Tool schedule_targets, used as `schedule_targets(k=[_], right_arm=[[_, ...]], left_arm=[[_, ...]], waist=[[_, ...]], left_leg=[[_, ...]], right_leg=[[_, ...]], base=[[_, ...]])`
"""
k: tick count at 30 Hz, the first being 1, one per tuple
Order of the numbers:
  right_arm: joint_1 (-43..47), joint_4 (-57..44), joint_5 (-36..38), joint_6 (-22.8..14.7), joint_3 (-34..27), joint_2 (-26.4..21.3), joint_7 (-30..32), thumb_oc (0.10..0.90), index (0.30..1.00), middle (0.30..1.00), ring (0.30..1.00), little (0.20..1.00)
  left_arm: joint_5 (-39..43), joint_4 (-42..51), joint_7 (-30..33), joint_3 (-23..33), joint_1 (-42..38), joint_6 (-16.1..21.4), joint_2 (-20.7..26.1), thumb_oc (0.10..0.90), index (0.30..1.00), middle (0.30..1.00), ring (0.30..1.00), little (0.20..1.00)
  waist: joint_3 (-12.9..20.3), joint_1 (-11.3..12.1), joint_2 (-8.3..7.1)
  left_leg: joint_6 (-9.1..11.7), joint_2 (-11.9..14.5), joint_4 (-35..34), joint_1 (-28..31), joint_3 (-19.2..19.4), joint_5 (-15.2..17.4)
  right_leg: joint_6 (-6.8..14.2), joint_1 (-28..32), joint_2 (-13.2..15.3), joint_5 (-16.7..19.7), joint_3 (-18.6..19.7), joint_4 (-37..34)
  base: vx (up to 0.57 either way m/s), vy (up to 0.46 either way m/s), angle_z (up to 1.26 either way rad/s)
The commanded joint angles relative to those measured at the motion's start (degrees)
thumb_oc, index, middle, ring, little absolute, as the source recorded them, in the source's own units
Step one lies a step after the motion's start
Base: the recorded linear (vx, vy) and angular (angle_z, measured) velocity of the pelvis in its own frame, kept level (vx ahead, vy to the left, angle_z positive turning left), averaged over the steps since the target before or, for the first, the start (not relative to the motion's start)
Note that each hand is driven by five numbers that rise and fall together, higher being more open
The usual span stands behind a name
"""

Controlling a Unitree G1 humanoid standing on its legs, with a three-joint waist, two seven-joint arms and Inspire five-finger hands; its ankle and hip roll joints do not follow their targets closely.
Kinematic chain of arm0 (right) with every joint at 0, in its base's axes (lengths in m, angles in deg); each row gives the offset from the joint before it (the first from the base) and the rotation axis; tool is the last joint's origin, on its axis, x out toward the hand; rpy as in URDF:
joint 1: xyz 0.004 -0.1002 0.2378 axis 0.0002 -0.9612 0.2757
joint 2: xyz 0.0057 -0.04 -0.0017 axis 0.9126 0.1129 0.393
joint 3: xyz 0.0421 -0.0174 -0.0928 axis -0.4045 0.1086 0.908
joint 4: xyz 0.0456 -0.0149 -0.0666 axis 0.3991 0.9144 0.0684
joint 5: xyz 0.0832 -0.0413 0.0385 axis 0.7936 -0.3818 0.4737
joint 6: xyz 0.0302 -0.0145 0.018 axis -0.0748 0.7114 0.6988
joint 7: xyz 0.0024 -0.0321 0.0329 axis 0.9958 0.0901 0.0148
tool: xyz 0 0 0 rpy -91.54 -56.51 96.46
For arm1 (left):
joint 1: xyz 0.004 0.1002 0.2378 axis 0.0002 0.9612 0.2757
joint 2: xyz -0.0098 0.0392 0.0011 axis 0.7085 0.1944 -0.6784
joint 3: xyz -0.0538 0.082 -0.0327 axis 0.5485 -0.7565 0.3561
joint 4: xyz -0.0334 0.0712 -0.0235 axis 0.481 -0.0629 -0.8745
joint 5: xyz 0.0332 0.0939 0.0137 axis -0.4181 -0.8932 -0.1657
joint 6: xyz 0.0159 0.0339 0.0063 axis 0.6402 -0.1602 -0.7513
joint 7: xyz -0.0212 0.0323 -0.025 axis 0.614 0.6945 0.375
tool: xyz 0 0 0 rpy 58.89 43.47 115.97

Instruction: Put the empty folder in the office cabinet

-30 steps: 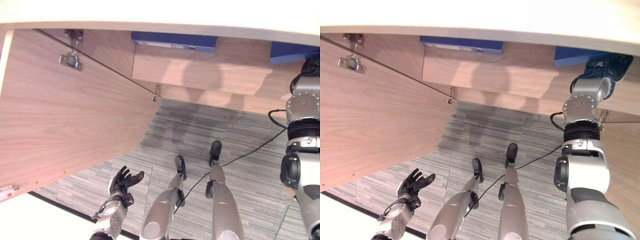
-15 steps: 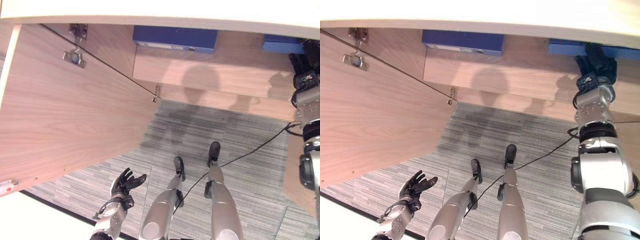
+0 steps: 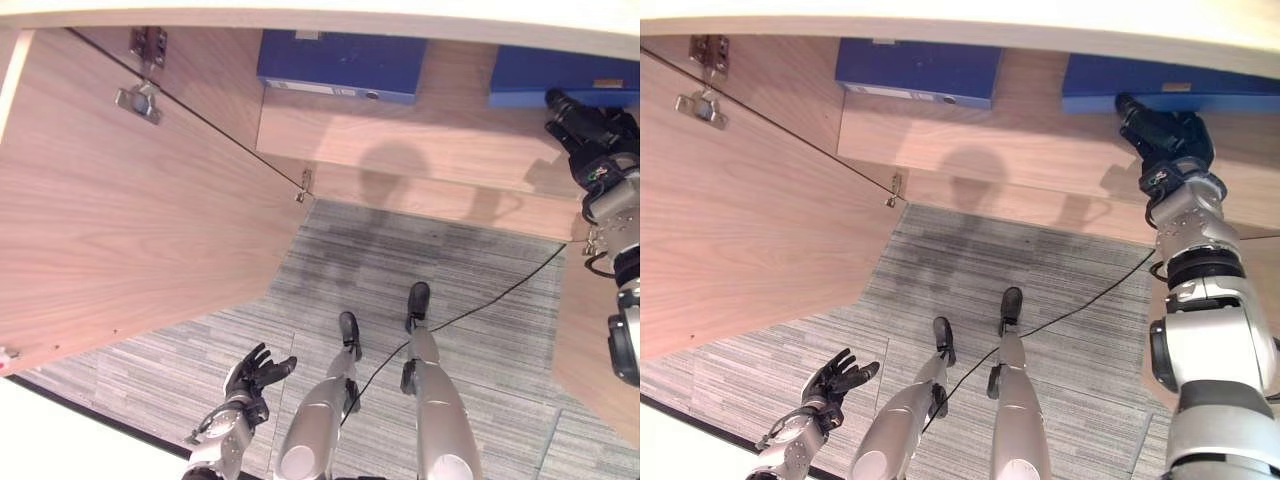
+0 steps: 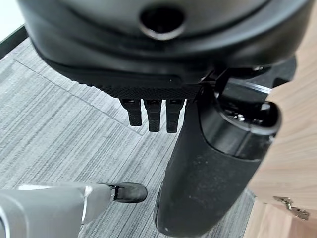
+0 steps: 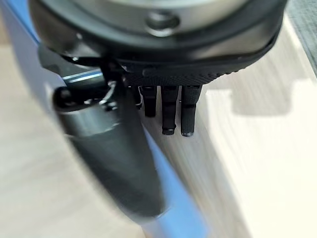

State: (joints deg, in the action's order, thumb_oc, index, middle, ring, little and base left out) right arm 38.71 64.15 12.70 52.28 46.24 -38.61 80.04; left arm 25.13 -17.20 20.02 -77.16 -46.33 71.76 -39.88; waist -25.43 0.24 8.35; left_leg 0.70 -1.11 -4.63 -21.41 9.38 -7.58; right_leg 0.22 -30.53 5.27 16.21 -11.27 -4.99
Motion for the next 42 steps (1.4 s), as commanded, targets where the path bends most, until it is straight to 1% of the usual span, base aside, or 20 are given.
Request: schedule_targets(k=[1,10,13,15,16,17,18,19,20,21,22,24,25,26,30,31,34,35,36,42], right_arm=[[0.4,-3.1,-0.5,-0.9,4.6,0.9,-4.8,0.800,0.900,0.900,0.900,0.900],[-0.1,-7.5,3.7,-3.7,3.4,2.9,-5.9,0.800,0.900,0.900,0.900,0.900],[-0.2,-7.4,2.6,-3.7,3.8,3.0,-5.7,0.800,0.900,0.900,0.900,0.900],[1.2,-0.7,-8.2,-0.9,8.4,-0.4,-5.2,0.800,0.900,0.900,0.900,0.900],[1.2,-0.6,-8.1,-0.9,8.5,-0.4,-5.3,0.800,0.900,0.900,0.900,0.900],[4.3,8.6,-22.4,2.6,14.4,-3.6,-5.1,0.800,0.900,0.900,0.900,0.900],[6.4,11.5,-31.8,4.5,19.1,-5.2,-6.4,0.800,0.900,0.900,0.900,0.900],[8.0,11.6,-39.8,6.2,23.6,-6.2,-7.9,0.800,0.900,0.900,0.900,0.900],[8.3,9.7,-43.8,6.6,25.9,-6.9,-8.2,0.800,0.900,0.900,0.900,0.900],[8.1,7.8,-47.7,6.6,28.3,-7.9,-9.7,0.800,0.900,0.900,0.900,0.900],[8.1,7.8,-47.7,6.6,28.3,-7.9,-9.7,0.800,0.900,0.900,0.900,0.900],[4.3,-0.9,-57.7,6.1,33.2,-10.9,-14.7,0.800,0.900,0.900,0.900,0.900],[3.1,-2.6,-59.6,6.4,33.7,-11.6,-16.2,0.800,0.900,0.900,0.900,0.900],[3.0,-2.6,-59.7,6.4,33.6,-11.7,-16.2,0.800,0.900,0.900,0.900,0.900],[-1.2,-7.7,-64.2,5.8,36.6,-13.6,-22.5,0.800,0.900,0.900,0.900,0.900],[-3.4,-10.6,-63.4,5.5,37.1,-13.7,-25.0,0.800,0.900,0.900,0.900,0.900],[-5.5,-15.2,-62.7,5.5,37.9,-13.9,-27.8,0.800,0.900,0.900,0.900,0.900],[-6.2,-17.4,-62.5,5.3,38.6,-13.8,-29.2,0.800,0.900,0.900,0.900,0.900],[-7.9,-22.1,-61.2,5.1,39.6,-13.6,-31.6,0.800,0.900,0.900,0.900,0.900],[-10.6,-32.8,-58.6,4.5,42.8,-13.9,-36.9,0.800,0.900,0.900,0.900,0.900]], left_arm=[[0.8,-0.7,-0.4,0.0,2.8,2.4,5.4,0.800,0.900,0.900,0.900,0.900],[1.1,-1.6,-0.4,0.1,2.5,3.3,4.8,0.800,0.900,0.900,0.900,0.900],[1.2,-1.4,-0.5,0.0,2.7,3.3,4.8,0.800,0.900,0.900,0.900,0.900],[1.3,-1.9,-0.7,0.3,2.8,3.5,5.1,0.800,0.900,0.900,0.900,0.900],[1.3,-1.9,-0.7,0.3,2.8,3.5,5.1,0.800,0.900,0.900,0.900,0.900],[0.9,-3.0,-0.4,0.7,1.9,3.5,5.6,0.800,0.900,0.900,0.900,0.900],[0.0,-2.0,-0.1,1.1,2.0,3.8,6.1,0.800,0.900,0.900,0.900,0.900],[-1.8,0.2,0.4,1.9,2.7,3.8,6.7,0.800,0.900,0.900,0.900,0.900],[-2.9,1.1,0.6,2.5,3.4,3.6,7.1,0.800,0.900,0.900,0.900,0.900],[-4.2,1.8,0.5,3.4,4.2,3.2,7.1,0.800,0.900,0.900,0.900,0.900],[-4.2,1.8,0.5,3.4,4.2,3.2,7.0,0.800,0.900,0.900,0.900,0.900],[-7.1,4.1,-1.2,4.5,5.5,2.5,7.0,0.800,0.900,0.900,0.900,0.900],[-7.7,4.9,-1.6,4.7,5.6,2.5,7.1,0.800,0.900,0.900,0.900,0.900],[-7.7,4.9,-1.6,4.7,5.7,2.4,7.2,0.800,0.900,0.900,0.900,0.900],[-9.1,6.2,-2.7,5.2,5.0,2.1,7.3,0.800,0.900,0.900,0.900,0.900],[-9.4,6.3,-2.9,5.3,4.6,2.1,7.1,0.800,0.900,0.900,0.900,0.900],[-9.6,6.6,-3.1,5.4,4.2,2.2,7.0,0.800,0.900,0.900,0.900,0.900],[-9.7,6.8,-3.2,5.3,3.9,2.2,7.0,0.800,0.900,0.900,0.900,0.900],[-9.8,7.0,-3.4,5.2,3.3,2.4,6.9,0.800,0.900,0.900,0.900,0.900],[-11.5,7.8,-3.5,5.9,2.6,2.7,7.4,0.800,0.900,0.900,0.900,0.900]], waist=[[0.3,2.2,-1.09],[0.0,2.3,-0.93],[0.0,2.4,-0.97],[-0.1,2.3,-1.29],[-0.1,2.2,-1.27],[-0.2,2.3,-1.68],[-0.2,2.1,-1.68],[-0.2,1.7,-1.67],[-0.2,1.7,-1.80],[0.0,1.6,-1.86],[0.0,1.6,-1.86],[0.3,1.6,-2.07],[0.4,1.6,-2.09],[0.4,1.6,-2.09],[0.3,1.6,-2.30],[0.1,1.6,-2.37],[-0.1,1.6,-2.49],[-0.4,1.4,-2.63],[-0.5,1.4,-2.85],[-0.2,1.7,-3.17]], left_leg=[[3.1,0.5,-0.4,-0.5,-4.0,4.1],[3.2,0.7,-0.4,-0.5,-3.9,4.0],[3.2,0.7,-0.4,-0.6,-4.0,4.0],[3.3,0.8,-0.4,-0.9,-3.9,3.8],[3.3,0.8,-0.4,-0.9,-3.9,3.8],[3.3,0.8,-0.4,-1.2,-3.7,3.5],[3.3,0.8,-0.4,-1.5,-3.7,3.4],[3.3,0.7,-0.4,-1.7,-3.9,3.3],[3.3,0.7,-0.4,-1.8,-3.9,3.3],[3.2,0.7,-0.4,-2.0,-3.9,3.3],[3.2,0.7,-0.4,-2.0,-4.0,3.3],[3.0,0.7,-0.4,-2.1,-4.4,3.4],[3.0,0.6,-0.4,-2.2,-4.5,3.4],[3.0,0.6,-0.4,-2.2,-4.5,3.4],[3.1,0.5,-0.4,-2.2,-4.6,3.5],[3.1,0.5,-0.4,-2.2,-4.6,3.5],[3.1,0.6,-0.4,-2.0,-4.5,3.6],[2.8,0.4,-0.4,-2.7,-4.2,2.3],[2.7,0.4,-0.4,-2.2,-4.1,2.4],[2.7,0.7,-0.4,-0.4,-3.9,2.8]], right_leg=[[4.5,3.3,-0.2,-10.7,1.2,2.5],[4.5,3.3,-0.2,-10.7,1.1,2.4],[4.5,3.3,-0.2,-10.6,1.1,2.3],[4.6,3.2,-0.1,-10.4,1.0,2.2],[4.6,3.2,-0.1,-10.4,0.9,2.2],[4.7,2.9,-0.1,-10.0,0.7,2.2],[4.7,2.6,-0.1,-9.7,0.6,2.2],[4.7,2.5,-0.2,-9.6,0.5,2.1],[4.7,2.5,-0.2,-9.5,0.5,2.1],[4.7,2.4,-0.2,-9.5,0.5,2.0],[4.7,2.4,-0.2,-9.5,0.5,2.0],[4.8,2.4,-0.2,-9.6,0.4,2.0],[4.8,2.4,-0.2,-9.6,0.4,2.0],[4.8,2.4,-0.2,-9.6,0.4,2.0],[4.8,2.5,0.0,-9.8,0.2,2.0],[4.8,2.5,0.1,-9.9,0.2,2.0],[4.8,2.7,0.1,-10.0,0.3,2.1],[4.3,2.0,0.5,-8.9,-0.2,2.3],[4.3,2.3,0.5,-9.2,-0.1,2.4],[4.2,4.0,0.5,-10.0,0.0,2.5]], base=[[0.00,0.000,0.00],[0.00,-0.001,0.00],[0.00,0.000,0.00],[0.00,0.000,0.00],[0.00,0.000,0.00],[0.00,0.000,0.00],[-0.03,0.004,0.03],[-0.02,-0.002,0.03],[-0.01,-0.007,0.07],[0.00,-0.004,0.09],[0.01,-0.005,0.10],[0.02,-0.009,0.05],[0.00,0.000,0.00],[0.00,0.000,0.00],[0.00,0.000,0.00],[0.00,0.000,0.00],[-0.03,0.002,-0.01],[-0.09,0.005,-0.03],[-0.09,0.007,-0.02],[0.00,0.002,-0.01]])
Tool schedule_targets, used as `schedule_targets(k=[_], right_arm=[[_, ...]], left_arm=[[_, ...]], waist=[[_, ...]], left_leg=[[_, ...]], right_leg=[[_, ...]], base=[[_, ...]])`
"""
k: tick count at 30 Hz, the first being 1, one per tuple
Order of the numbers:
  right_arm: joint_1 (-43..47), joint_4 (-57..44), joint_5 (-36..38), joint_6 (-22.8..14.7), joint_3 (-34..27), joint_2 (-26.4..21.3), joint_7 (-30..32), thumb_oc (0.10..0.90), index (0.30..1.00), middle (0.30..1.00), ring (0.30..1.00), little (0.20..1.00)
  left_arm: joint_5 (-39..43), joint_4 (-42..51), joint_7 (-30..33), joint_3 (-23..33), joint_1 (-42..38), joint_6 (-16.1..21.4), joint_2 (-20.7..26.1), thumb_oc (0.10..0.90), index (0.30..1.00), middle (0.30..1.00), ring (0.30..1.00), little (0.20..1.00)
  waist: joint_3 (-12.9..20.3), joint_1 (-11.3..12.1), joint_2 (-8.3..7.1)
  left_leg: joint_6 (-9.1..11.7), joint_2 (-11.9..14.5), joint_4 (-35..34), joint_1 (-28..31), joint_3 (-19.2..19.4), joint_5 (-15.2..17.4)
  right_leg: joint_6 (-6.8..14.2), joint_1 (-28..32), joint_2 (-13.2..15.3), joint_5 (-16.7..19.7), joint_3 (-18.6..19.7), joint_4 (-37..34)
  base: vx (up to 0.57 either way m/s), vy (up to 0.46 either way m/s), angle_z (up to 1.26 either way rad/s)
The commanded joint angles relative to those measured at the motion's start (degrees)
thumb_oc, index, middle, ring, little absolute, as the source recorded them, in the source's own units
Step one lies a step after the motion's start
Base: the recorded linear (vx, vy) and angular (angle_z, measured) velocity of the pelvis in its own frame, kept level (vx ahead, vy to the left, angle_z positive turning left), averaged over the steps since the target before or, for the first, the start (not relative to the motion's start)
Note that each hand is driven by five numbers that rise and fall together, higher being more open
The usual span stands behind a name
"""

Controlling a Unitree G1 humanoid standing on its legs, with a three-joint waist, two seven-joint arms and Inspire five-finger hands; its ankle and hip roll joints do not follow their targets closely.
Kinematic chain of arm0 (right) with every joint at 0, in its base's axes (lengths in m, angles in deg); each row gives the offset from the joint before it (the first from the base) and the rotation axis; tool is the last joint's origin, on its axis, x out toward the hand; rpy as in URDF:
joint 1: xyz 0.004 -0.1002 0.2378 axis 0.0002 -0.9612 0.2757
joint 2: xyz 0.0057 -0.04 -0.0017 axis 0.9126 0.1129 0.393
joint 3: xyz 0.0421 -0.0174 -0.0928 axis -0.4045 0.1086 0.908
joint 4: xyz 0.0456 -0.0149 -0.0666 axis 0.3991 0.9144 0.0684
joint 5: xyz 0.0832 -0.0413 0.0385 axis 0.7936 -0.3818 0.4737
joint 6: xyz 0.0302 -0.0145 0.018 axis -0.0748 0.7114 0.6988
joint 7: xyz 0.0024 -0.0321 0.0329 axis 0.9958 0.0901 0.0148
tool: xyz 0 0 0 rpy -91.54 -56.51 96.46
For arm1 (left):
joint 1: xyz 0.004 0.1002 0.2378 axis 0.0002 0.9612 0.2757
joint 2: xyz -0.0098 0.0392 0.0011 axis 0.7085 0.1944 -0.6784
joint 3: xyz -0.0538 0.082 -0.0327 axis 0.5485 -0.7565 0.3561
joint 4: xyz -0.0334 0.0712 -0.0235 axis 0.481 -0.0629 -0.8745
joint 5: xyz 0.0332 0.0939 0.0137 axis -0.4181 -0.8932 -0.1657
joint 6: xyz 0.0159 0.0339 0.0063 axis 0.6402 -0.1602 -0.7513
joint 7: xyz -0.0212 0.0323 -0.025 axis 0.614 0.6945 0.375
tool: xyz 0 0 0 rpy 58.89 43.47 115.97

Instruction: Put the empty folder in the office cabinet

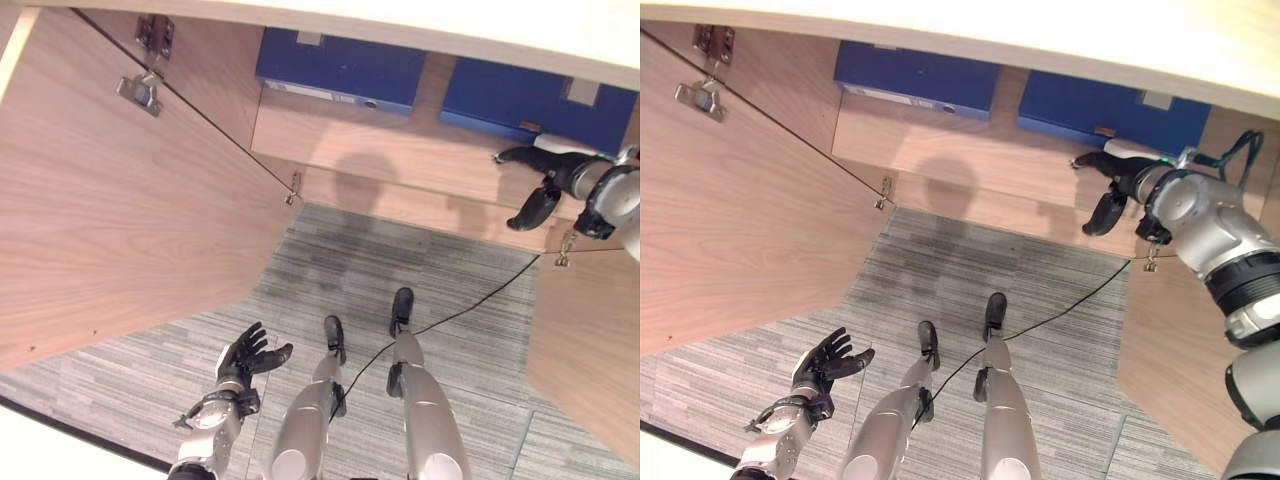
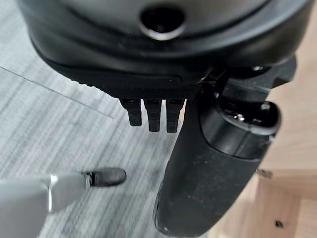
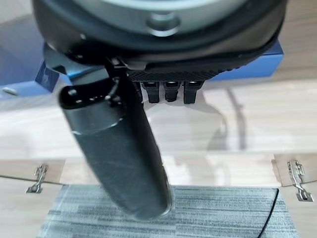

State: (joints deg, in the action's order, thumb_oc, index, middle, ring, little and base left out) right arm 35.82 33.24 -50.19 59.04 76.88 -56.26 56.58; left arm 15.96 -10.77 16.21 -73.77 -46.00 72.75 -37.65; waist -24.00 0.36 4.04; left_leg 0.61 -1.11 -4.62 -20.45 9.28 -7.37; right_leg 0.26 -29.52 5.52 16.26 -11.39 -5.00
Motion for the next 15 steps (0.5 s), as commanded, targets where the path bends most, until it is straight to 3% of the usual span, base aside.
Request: schedule_targets(k=[1,3,8,9,10,11,12,13,15], right_arm=[[-7.9,-4.1,4.2,-2.4,13.1,3.5,-14.7,0.800,0.900,0.900,0.900,0.900],[-8.1,-7.8,3.9,-2.6,14.7,3.2,-16.2,0.800,0.900,0.900,0.900,0.900],[-7.1,-14.3,-0.7,-3.4,17.7,4.1,-18.6,0.800,0.900,0.900,0.900,0.900],[-6.1,-14.8,-1.6,-3.1,18.3,5.3,-18.6,0.800,0.900,0.900,0.900,0.900],[-6.0,-14.8,-1.6,-3.1,18.3,5.3,-18.6,0.800,0.900,0.900,0.900,0.900],[-5.4,-15.4,-1.1,-3.1,17.4,6.3,-17.5,0.800,0.900,0.900,0.900,0.900],[-5.4,-15.4,-1.1,-3.1,17.3,6.3,-17.5,0.800,0.900,0.900,0.900,0.900],[-6.2,-13.5,0.0,-3.4,14.1,8.3,-13.3,0.800,0.900,0.900,0.900,0.900],[-7.0,-12.4,1.0,-3.7,11.5,9.6,-10.8,0.800,0.900,0.900,0.900,0.900]], left_arm=[[-2.9,1.6,0.4,2.7,2.2,1.6,5.5,0.800,0.900,0.900,0.900,0.900],[-3.1,1.4,0.2,3.1,1.8,1.5,5.7,0.800,0.900,0.900,0.900,0.900],[-4.7,0.6,-0.1,4.2,0.3,-0.1,7.3,0.800,0.900,0.900,0.900,0.900],[-5.1,0.1,0.0,4.6,0.5,-0.6,7.9,0.800,0.900,0.900,0.900,0.900],[-5.1,0.1,0.0,4.6,0.5,-0.6,8.0,0.800,0.900,0.900,0.900,0.900],[-4.7,-0.6,0.4,5.0,0.8,-0.6,8.3,0.800,0.900,0.900,0.900,0.900],[-4.6,-0.7,0.4,5.0,0.8,-0.5,8.3,0.800,0.900,0.900,0.900,0.900],[-3.5,-2.5,0.9,5.1,0.6,-0.5,7.7,0.800,0.900,0.900,0.900,0.900],[-2.4,-4.8,1.2,5.3,0.3,-0.5,7.4,0.800,0.900,0.900,0.900,0.900]], waist=[[-1.4,1.7,0.97],[-1.4,1.9,0.72],[-2.7,2.2,-1.54],[-3.2,2.7,-2.45],[-3.3,2.7,-2.45],[-3.3,3.2,-3.74],[-3.3,3.2,-3.72],[-2.9,3.2,-4.91],[-2.6,3.0,-5.63]], left_leg=[[2.8,0.8,-0.4,-0.9,-3.7,2.7],[2.8,0.9,-0.4,0.2,-3.5,2.7],[3.3,1.5,11.0,-2.1,-3.3,6.6],[3.2,1.2,14.7,-3.2,-5.8,7.9],[3.2,1.3,14.9,-3.3,-5.9,8.0],[3.5,-0.2,18.0,-3.7,-11.0,9.2],[3.5,-0.2,18.2,-3.7,-11.0,9.3],[3.4,-0.8,19.5,-2.6,-14.9,11.5],[3.1,-0.7,19.1,-1.2,-16.0,12.5]], right_leg=[[4.2,3.5,0.3,-10.1,0.2,2.5],[4.2,4.4,0.2,-10.5,0.4,2.6],[3.4,7.7,1.1,-11.6,0.6,4.0],[3.0,8.0,0.9,-11.7,1.6,4.5],[3.0,8.0,0.8,-11.7,1.6,4.5],[2.8,8.1,0.4,-11.8,2.8,5.1],[2.8,8.2,0.4,-11.8,2.7,5.1],[3.0,8.5,-0.2,-11.8,4.1,5.9],[3.2,8.6,-0.4,-11.5,4.9,6.2]], base=[[0.00,0.000,0.00],[-0.01,-0.012,-0.02],[-0.07,-0.043,0.02],[-0.08,0.010,0.01],[-0.12,0.022,-0.08],[-0.07,0.012,-0.16],[-0.11,0.051,-0.40],[-0.05,0.043,-0.47],[-0.05,0.061,-0.42]])
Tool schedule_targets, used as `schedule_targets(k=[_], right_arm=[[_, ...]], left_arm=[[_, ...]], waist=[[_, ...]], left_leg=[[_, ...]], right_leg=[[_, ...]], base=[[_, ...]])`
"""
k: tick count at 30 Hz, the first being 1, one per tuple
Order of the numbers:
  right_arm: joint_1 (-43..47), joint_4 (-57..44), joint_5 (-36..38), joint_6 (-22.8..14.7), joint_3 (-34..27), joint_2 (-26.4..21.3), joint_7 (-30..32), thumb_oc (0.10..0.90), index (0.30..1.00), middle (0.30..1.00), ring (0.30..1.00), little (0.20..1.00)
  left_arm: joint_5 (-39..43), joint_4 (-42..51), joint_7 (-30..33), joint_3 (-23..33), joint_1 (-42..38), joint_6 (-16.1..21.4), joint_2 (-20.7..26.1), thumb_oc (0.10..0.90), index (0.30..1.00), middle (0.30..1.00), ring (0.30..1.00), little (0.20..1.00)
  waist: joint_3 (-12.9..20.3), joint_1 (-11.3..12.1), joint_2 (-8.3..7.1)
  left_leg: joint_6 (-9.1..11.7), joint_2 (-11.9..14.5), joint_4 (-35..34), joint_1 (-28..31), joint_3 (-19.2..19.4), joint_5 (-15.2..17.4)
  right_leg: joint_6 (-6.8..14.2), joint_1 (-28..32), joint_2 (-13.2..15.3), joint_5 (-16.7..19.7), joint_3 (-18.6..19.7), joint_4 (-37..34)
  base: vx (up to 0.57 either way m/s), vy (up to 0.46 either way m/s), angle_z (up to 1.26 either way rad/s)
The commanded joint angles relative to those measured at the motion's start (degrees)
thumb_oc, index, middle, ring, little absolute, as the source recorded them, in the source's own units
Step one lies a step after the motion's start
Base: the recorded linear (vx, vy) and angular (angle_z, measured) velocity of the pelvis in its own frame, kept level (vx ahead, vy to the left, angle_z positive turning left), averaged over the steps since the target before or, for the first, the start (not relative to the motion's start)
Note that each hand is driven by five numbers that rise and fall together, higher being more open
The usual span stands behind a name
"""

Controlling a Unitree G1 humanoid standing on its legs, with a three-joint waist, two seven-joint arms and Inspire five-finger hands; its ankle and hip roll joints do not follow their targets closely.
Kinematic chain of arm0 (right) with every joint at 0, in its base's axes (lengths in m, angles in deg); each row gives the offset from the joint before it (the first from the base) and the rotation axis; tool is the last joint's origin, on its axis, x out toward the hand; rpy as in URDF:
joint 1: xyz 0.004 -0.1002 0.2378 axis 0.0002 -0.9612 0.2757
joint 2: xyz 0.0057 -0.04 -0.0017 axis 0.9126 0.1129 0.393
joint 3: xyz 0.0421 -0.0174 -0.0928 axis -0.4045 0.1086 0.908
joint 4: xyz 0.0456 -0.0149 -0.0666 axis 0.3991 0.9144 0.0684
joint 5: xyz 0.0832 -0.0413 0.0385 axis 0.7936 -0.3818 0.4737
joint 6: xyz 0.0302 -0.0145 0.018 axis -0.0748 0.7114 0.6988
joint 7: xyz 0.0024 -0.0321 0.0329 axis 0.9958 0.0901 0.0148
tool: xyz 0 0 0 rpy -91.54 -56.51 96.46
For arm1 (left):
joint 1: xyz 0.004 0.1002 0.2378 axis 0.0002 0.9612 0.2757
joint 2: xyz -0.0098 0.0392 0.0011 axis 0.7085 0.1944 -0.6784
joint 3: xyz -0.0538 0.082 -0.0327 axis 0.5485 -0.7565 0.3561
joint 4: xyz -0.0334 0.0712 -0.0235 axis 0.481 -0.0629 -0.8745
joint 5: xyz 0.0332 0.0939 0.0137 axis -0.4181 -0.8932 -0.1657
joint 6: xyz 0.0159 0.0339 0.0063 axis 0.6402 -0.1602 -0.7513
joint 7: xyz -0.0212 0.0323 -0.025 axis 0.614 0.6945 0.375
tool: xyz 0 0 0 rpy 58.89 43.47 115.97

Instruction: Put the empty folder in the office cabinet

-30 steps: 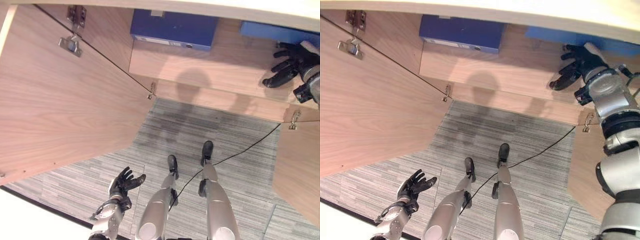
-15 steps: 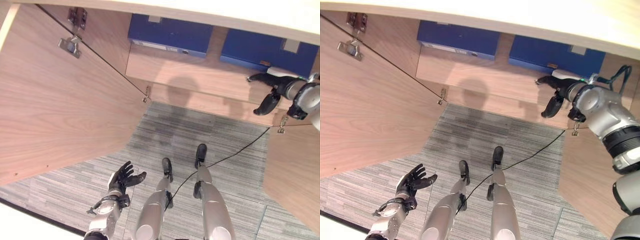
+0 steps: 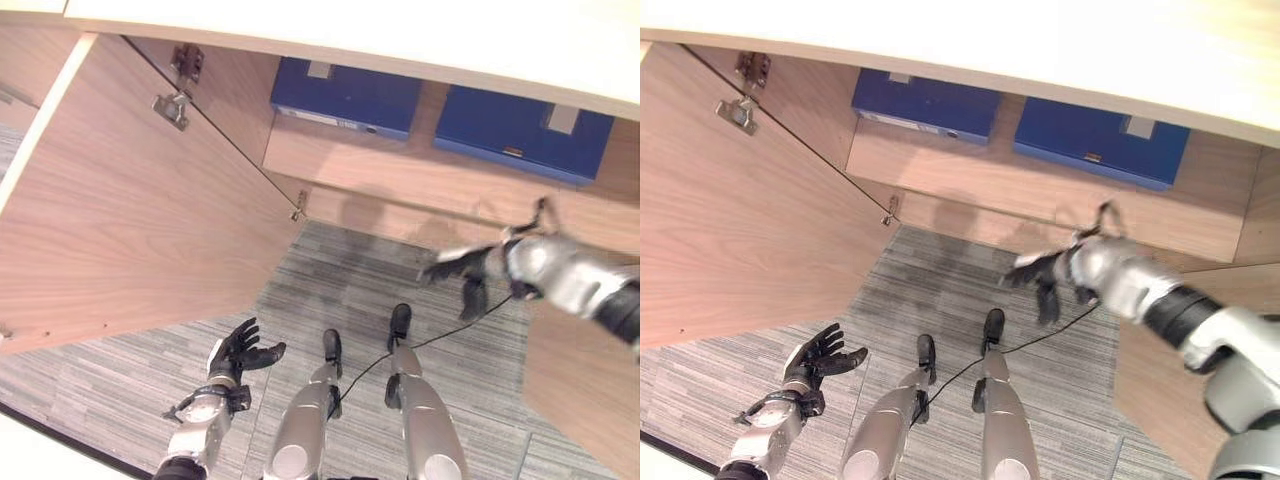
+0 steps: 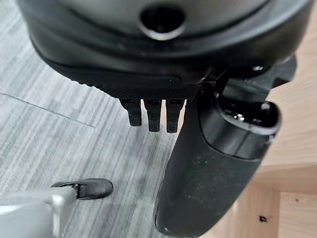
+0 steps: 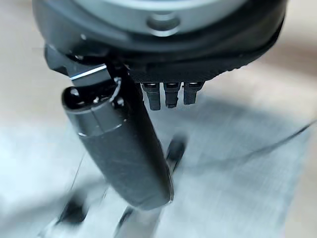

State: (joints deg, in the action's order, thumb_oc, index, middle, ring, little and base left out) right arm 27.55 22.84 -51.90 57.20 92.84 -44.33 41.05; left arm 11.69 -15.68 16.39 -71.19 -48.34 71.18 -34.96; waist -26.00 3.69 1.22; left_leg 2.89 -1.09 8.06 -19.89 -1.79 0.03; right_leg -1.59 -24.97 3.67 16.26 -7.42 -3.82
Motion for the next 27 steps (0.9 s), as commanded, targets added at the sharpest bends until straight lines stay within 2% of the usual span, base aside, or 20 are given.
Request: schedule_targets(k=[1,2,3,5,6,7,9,10,11,13,17,21,27], right_arm=[[-0.4,-1.2,3.6,-2.1,-7.5,-1.0,7.1,0.800,0.900,0.900,0.900,0.900],[-5.0,2.0,5.7,-2.7,-14.5,3.2,12.9,0.800,0.900,0.900,0.900,0.900],[-5.1,1.9,5.6,-2.7,-14.7,3.2,12.9,0.800,0.900,0.900,0.900,0.900],[-9.9,2.1,7.9,-2.7,-20.0,6.2,16.4,0.800,0.900,0.900,0.900,0.900],[-16.5,4.2,12.0,-3.4,-26.0,10.7,18.5,0.800,0.900,0.900,0.900,0.900],[-20.3,5.2,13.2,-3.8,-29.0,12.8,20.4,0.800,0.900,0.900,0.900,0.900],[-26.4,9.6,13.8,-4.0,-34.3,16.4,23.6,0.800,0.900,0.900,0.900,0.900],[-26.4,9.6,13.8,-4.0,-34.4,16.5,23.6,0.800,0.900,0.900,0.900,0.900],[-28.9,10.8,13.6,-4.0,-37.0,17.6,25.2,0.800,0.900,0.900,0.900,0.900],[-33.9,14.5,13.7,-4.3,-42.5,21.0,29.9,0.800,0.900,0.900,0.900,0.900],[-41.8,19.6,17.5,-5.1,-51.5,27.7,36.7,0.800,0.900,0.900,0.900,0.900],[-48.3,27.5,25.3,-6.2,-56.3,34.1,38.9,0.800,0.900,0.900,0.900,0.900],[-52.4,34.1,33.0,-7.2,-58.5,38.5,39.7,0.800,0.900,0.900,0.900,0.900]], left_arm=[[2.9,-2.8,1.1,3.1,2.2,1.0,3.8,0.800,0.900,0.900,0.900,0.900],[4.7,-9.9,1.6,3.7,0.6,0.6,2.2,0.800,0.900,0.900,0.900,0.900],[4.7,-10.0,1.6,3.7,0.5,0.7,2.3,0.800,0.900,0.900,0.900,0.900],[5.6,-15.2,1.4,4.4,0.1,0.1,0.8,0.800,0.900,0.900,0.900,0.900],[6.7,-20.2,1.3,5.6,0.0,0.0,-1.5,0.800,0.900,0.900,0.900,0.900],[6.4,-22.1,1.1,5.6,-0.2,-0.1,-2.4,0.800,0.900,0.900,0.900,0.900],[4.9,-26.8,1.0,6.4,-0.6,-0.5,-3.7,0.800,0.900,0.900,0.900,0.900],[4.9,-26.9,1.0,6.4,-0.6,-0.5,-3.7,0.800,0.900,0.900,0.900,0.900],[3.7,-28.3,1.3,6.7,-0.6,-0.7,-4.1,0.800,0.900,0.900,0.900,0.900],[1.8,-31.0,2.0,7.6,-0.9,-1.1,-4.9,0.800,0.900,0.900,0.900,0.900],[-1.8,-33.7,3.6,7.5,-2.4,-1.6,-5.8,0.800,0.900,0.900,0.900,0.900],[-4.7,-37.8,5.0,7.7,-2.6,-1.7,-6.5,0.800,0.900,0.900,0.900,0.900],[-8.1,-42.4,6.5,8.3,-2.5,-2.4,-6.0,0.800,0.900,0.900,0.900,0.900]], waist=[[-0.3,-0.6,-2.93],[0.5,-1.3,-3.69],[0.6,-1.3,-3.88],[1.6,-2.0,-4.51],[3.5,-2.4,-5.03],[4.7,-2.8,-5.39],[6.9,-3.5,-5.08],[7.0,-3.5,-5.25],[8.0,-3.8,-5.05],[10.1,-4.6,-4.38],[13.3,-6.6,-3.67],[16.8,-8.5,-3.90],[18.8,-10.3,-4.98]], left_leg=[[0.4,-0.1,6.1,-0.2,-4.9,6.4],[-0.2,0.2,6.5,2.0,-3.5,7.7],[-0.3,0.0,6.4,1.9,-3.5,7.4],[-1.3,-0.2,6.7,4.0,-1.8,9.3],[-2.5,-0.9,5.9,6.5,0.2,10.4],[-3.2,-1.5,5.4,7.5,1.2,10.5],[-4.3,-2.2,4.3,10.3,3.2,11.1],[-4.3,-2.4,4.2,10.2,3.3,10.8],[-4.8,-2.8,3.4,11.4,4.1,10.7],[-5.6,-3.5,1.3,14.4,5.7,10.4],[-7.2,-5.0,-2.3,20.2,7.2,10.3],[-8.0,-6.0,-7.0,25.0,8.8,9.1],[-8.1,-6.3,-11.0,27.9,10.2,7.4]], right_leg=[[5.1,4.6,0.9,-11.6,1.6,5.3],[5.5,5.7,0.8,-10.6,3.0,5.4],[5.5,5.5,1.0,-10.5,3.0,5.3],[6.0,6.0,0.7,-9.4,4.4,5.4],[7.0,6.4,0.9,-7.8,5.8,4.8],[7.5,6.5,1.3,-6.9,6.4,4.3],[8.7,7.6,1.9,-6.0,6.7,3.4],[8.8,7.4,2.1,-5.9,6.8,3.4],[9.3,7.7,2.6,-5.6,6.6,3.3],[10.2,8.7,3.6,-5.7,5.8,3.7],[11.2,10.7,4.6,-5.6,5.8,4.7],[12.2,12.0,4.9,-4.3,5.7,4.7],[12.6,12.1,4.6,-2.8,5.9,4.8]], base=[[-0.09,0.195,-0.24],[-0.08,0.179,-0.10],[-0.10,0.236,-0.06],[-0.10,0.303,-0.31],[-0.11,0.423,-0.73],[-0.10,0.440,-0.74],[-0.06,0.281,-0.85],[-0.06,0.220,-0.97],[-0.05,0.210,-0.78],[-0.06,0.297,-0.66],[-0.03,0.215,-0.37],[-0.04,0.145,-0.51],[-0.04,0.042,-0.38]])
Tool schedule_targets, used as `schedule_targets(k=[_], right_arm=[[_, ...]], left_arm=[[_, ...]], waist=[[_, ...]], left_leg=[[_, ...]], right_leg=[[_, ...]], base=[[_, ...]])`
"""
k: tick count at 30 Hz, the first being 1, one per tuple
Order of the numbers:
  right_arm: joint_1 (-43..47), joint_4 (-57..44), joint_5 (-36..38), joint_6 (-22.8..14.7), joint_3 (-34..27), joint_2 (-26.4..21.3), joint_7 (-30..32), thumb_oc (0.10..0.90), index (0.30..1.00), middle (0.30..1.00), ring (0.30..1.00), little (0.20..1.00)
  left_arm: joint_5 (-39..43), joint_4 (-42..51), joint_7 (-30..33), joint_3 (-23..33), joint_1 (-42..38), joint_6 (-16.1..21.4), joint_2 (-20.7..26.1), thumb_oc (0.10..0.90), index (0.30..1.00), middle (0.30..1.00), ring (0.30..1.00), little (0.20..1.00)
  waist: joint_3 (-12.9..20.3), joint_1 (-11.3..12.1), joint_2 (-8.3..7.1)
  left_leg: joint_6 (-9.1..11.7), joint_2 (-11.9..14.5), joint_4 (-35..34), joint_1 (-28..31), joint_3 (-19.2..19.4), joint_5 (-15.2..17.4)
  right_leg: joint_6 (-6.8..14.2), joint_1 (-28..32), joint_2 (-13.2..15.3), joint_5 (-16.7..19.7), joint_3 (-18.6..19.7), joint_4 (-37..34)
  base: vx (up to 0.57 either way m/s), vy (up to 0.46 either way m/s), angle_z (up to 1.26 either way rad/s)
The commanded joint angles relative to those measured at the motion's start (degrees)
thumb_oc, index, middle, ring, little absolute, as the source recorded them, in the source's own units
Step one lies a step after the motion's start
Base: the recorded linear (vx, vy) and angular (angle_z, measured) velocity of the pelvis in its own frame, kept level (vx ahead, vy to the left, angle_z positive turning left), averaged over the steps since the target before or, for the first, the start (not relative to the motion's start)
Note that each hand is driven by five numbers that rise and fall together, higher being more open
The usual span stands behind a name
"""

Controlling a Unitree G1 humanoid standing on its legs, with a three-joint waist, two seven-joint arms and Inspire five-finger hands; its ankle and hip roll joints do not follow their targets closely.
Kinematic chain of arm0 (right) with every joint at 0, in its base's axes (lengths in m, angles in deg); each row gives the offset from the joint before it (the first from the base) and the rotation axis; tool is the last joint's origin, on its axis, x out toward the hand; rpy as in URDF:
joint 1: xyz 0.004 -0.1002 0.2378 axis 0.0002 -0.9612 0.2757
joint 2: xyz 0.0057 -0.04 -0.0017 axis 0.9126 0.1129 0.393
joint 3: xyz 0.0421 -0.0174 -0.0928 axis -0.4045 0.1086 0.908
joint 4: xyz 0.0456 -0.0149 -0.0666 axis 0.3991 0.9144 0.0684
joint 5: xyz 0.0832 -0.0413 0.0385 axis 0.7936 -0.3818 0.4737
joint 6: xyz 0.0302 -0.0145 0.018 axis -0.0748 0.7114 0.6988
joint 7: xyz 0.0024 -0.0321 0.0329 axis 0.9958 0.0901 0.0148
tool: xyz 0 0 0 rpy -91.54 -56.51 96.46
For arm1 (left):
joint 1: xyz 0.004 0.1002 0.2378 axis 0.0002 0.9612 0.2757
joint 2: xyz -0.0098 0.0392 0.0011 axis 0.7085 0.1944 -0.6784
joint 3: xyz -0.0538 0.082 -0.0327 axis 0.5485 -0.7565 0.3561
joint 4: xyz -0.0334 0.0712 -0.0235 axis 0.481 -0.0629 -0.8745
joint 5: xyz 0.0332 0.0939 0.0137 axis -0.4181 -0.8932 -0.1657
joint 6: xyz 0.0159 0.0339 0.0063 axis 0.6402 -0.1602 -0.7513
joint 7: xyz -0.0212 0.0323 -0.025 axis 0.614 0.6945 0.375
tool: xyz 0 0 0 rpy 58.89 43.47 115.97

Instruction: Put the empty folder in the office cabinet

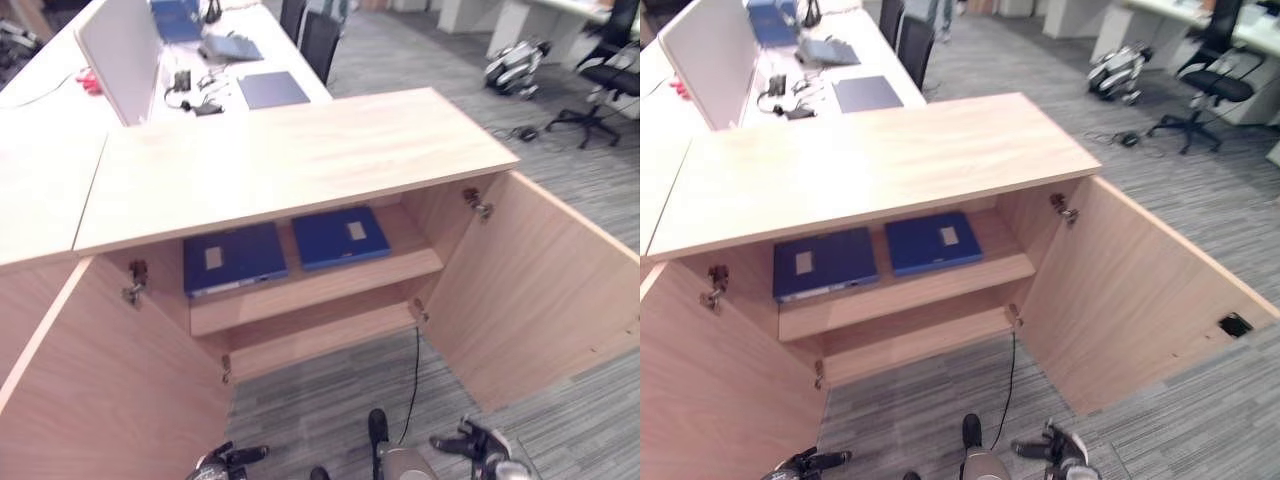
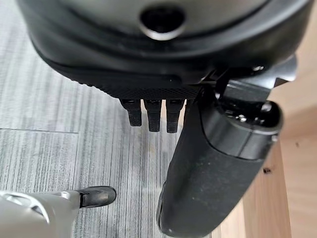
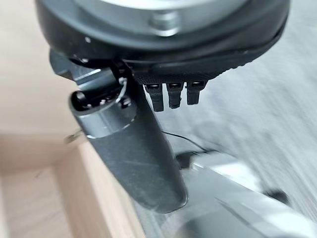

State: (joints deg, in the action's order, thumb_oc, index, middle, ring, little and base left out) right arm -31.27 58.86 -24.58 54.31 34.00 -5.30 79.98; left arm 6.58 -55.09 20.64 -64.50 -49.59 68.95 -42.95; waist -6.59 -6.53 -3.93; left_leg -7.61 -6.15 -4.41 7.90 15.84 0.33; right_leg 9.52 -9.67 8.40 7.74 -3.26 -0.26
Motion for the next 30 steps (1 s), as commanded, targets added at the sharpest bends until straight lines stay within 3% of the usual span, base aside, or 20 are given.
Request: schedule_targets(k=[1,3,5,8,13,15,23,28,29,30], right_arm=[[5.6,-1.4,8.3,-4.8,-0.5,0.4,1.2,0.800,0.900,0.900,0.900,0.900],[4.2,-2.1,12.9,-6.6,-2.0,1.9,2.3,0.800,0.900,0.900,0.900,0.900],[2.6,-4.4,17.2,-9.6,-3.5,3.0,3.9,0.800,0.900,0.900,0.900,0.900],[1.3,-5.8,17.4,-10.5,-3.7,3.1,4.7,0.800,0.900,0.900,0.900,0.900],[-1.2,-8.5,14.9,-11.2,-5.4,1.5,6.1,0.800,0.900,0.900,0.900,0.900],[-0.7,-11.5,12.6,-11.9,-7.0,-0.6,7.9,0.800,0.900,0.900,0.900,0.900],[3.8,-19.9,5.4,-13.2,-9.1,-6.7,12.2,0.800,0.900,0.900,0.900,0.900],[7.7,-25.2,0.7,-13.2,-9.7,-11.9,13.8,0.800,0.900,0.900,0.900,0.900],[9.8,-27.0,-2.2,-12.9,-10.6,-17.0,13.3,0.800,0.900,0.900,0.900,0.900],[10.7,-27.9,-4.1,-12.8,-10.4,-18.5,13.1,0.800,0.900,0.900,0.900,0.900]], left_arm=[[-3.7,-4.0,2.5,1.8,-1.3,-0.5,2.1,0.800,0.900,0.900,0.900,0.900],[-3.5,-5.6,3.7,2.8,-1.0,-0.5,2.3,0.800,0.900,0.900,0.900,0.900],[-2.9,-6.7,4.8,4.2,-0.2,-0.6,2.1,0.800,0.900,0.900,0.900,0.900],[-3.6,-7.7,5.0,4.9,0.6,-0.8,2.5,0.800,0.900,0.900,0.900,0.900],[-5.7,-9.2,5.1,6.1,2.1,-1.1,4.0,0.800,0.900,0.900,0.900,0.900],[-6.7,-9.6,5.3,6.7,2.3,-1.0,5.0,0.800,0.900,0.900,0.900,0.900],[-8.5,-9.2,5.3,6.1,1.4,-0.5,5.9,0.800,0.900,0.900,0.900,0.900],[-8.3,-9.1,4.9,7.6,1.9,0.2,7.9,0.800,0.900,0.900,0.900,0.900],[-9.4,-9.7,1.6,10.0,4.3,0.2,13.5,0.800,0.900,0.900,0.900,0.900],[-9.8,-9.8,1.9,10.0,4.2,0.5,14.5,0.800,0.900,0.900,0.900,0.900]], waist=[[-0.4,-0.5,-0.06],[-0.2,-1.2,-0.10],[-0.3,-1.6,0.64],[-0.2,-1.8,0.83],[2.1,-1.5,0.26],[3.6,-1.1,-0.74],[3.5,-0.3,-1.55],[4.1,0.5,-2.11],[4.8,2.0,-1.89],[5.1,2.2,-1.75]], left_leg=[[2.4,-1.2,0.9,0.6,-7.2,6.9],[2.4,-0.9,0.0,1.4,-6.0,6.6],[2.8,0.5,-0.4,1.7,-3.3,6.4],[2.9,1.6,-0.5,1.5,-1.7,6.3],[3.3,2.4,-0.6,0.4,1.0,6.6],[3.5,2.3,-0.6,0.0,2.1,6.7],[4.1,3.4,-0.6,0.1,4.4,6.6],[5.7,6.0,-0.6,1.1,6.3,6.4],[7.4,8.7,-0.4,1.7,6.8,5.7],[7.8,9.6,-0.3,2.0,6.7,5.5]], right_leg=[[1.5,-3.4,-0.3,6.1,1.8,1.6],[1.5,-3.7,-0.3,5.8,0.4,2.6],[0.7,-3.7,1.7,3.2,-5.9,5.6],[0.2,-3.6,3.0,1.3,-7.3,8.5],[0.2,0.5,5.0,0.3,-5.4,8.3],[1.1,2.1,5.3,1.1,-3.6,5.4],[2.0,0.6,5.3,2.4,-3.1,4.8],[0.7,2.3,2.5,-0.5,-4.1,1.5],[0.0,4.2,0.0,-1.6,-4.5,-0.5],[-0.3,4.8,-0.9,-2.0,-4.7,-1.2]], base=[[-0.01,0.013,-0.10],[-0.04,0.021,-0.15],[-0.07,0.003,-0.36],[-0.04,-0.037,-0.50],[0.02,-0.088,-0.30],[0.07,-0.113,-0.51],[0.06,-0.175,-0.55],[0.13,-0.286,-0.28],[0.20,-0.360,-0.30],[0.20,-0.362,-0.32]])
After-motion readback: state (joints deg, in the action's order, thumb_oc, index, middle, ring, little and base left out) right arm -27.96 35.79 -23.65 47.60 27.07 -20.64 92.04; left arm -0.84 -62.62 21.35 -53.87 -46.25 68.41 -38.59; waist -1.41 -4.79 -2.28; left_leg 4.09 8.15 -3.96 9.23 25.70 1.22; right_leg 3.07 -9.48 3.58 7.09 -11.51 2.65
